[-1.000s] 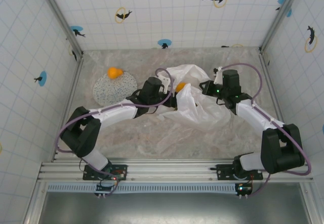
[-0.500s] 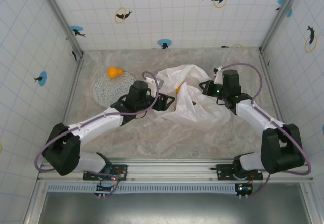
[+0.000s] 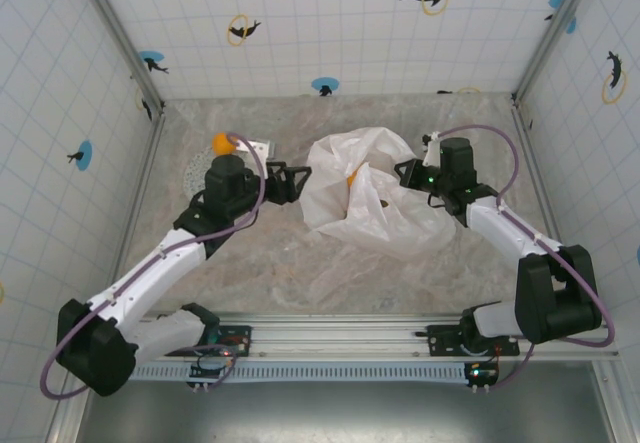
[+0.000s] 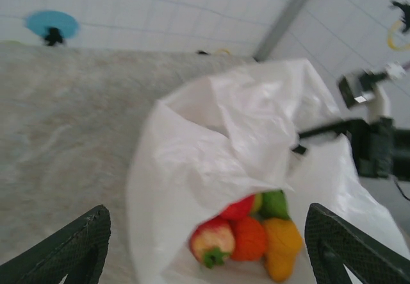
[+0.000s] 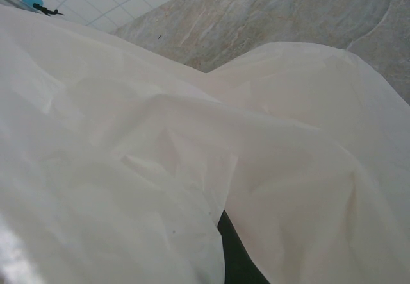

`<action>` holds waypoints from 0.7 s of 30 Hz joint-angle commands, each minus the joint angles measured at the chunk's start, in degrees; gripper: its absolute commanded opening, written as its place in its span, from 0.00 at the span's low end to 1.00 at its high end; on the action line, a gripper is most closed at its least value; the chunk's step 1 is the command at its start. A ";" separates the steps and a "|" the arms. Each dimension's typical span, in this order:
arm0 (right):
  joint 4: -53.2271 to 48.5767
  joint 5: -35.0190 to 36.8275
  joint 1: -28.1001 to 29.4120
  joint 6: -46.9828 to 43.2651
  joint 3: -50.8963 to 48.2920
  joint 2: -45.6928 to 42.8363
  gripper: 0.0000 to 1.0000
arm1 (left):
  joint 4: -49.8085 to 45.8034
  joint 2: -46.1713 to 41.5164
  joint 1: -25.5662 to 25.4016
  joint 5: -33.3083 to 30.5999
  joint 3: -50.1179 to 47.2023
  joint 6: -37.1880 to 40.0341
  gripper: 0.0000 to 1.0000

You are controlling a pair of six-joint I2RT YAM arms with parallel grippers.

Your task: Place the fruits into the plastic bag

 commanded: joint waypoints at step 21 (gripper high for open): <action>2.56 -0.61 0.00 -0.02 -0.41 -0.32 0.00 | 1.90 30.01 25.56 -20.37 13.05 -9.53 0.97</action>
